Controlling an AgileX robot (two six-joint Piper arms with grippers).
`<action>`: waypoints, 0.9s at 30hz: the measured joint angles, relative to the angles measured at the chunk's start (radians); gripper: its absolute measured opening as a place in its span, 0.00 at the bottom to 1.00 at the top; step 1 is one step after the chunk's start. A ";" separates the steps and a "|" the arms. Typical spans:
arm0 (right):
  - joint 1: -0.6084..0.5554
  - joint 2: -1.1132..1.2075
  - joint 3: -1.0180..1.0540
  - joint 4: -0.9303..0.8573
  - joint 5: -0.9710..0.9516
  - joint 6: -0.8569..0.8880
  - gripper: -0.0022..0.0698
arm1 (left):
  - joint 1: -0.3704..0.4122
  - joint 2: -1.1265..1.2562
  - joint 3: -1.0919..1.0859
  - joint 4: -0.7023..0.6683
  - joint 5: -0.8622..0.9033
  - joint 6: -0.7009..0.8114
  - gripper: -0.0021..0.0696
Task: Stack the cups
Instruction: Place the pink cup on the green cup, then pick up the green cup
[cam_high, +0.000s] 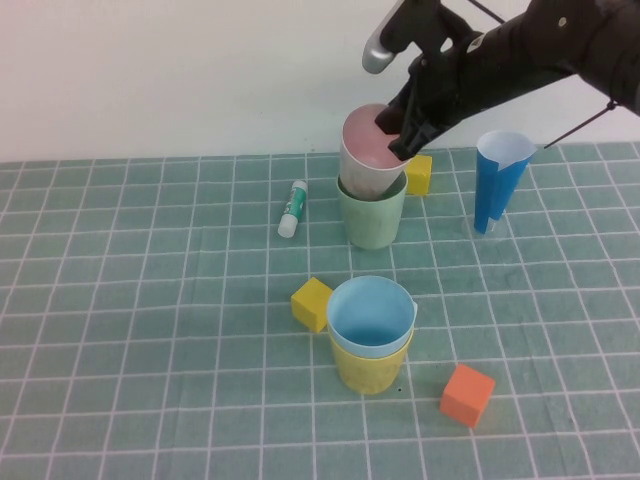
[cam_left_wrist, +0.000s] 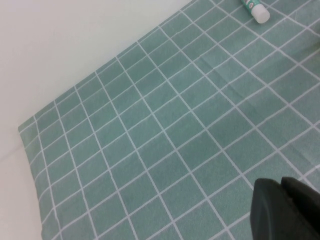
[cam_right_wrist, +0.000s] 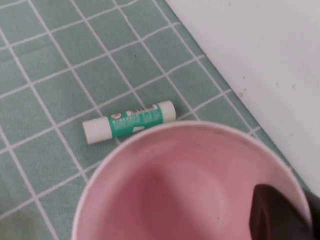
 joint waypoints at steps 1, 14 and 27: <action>0.000 0.004 -0.002 0.000 0.000 0.001 0.07 | 0.000 0.000 0.000 0.000 0.000 -0.002 0.03; 0.000 0.015 -0.006 -0.004 0.037 0.071 0.21 | 0.000 0.000 0.000 0.000 -0.020 -0.008 0.03; 0.000 0.060 -0.008 -0.067 0.054 0.107 0.57 | 0.000 0.000 0.000 -0.008 -0.022 -0.027 0.03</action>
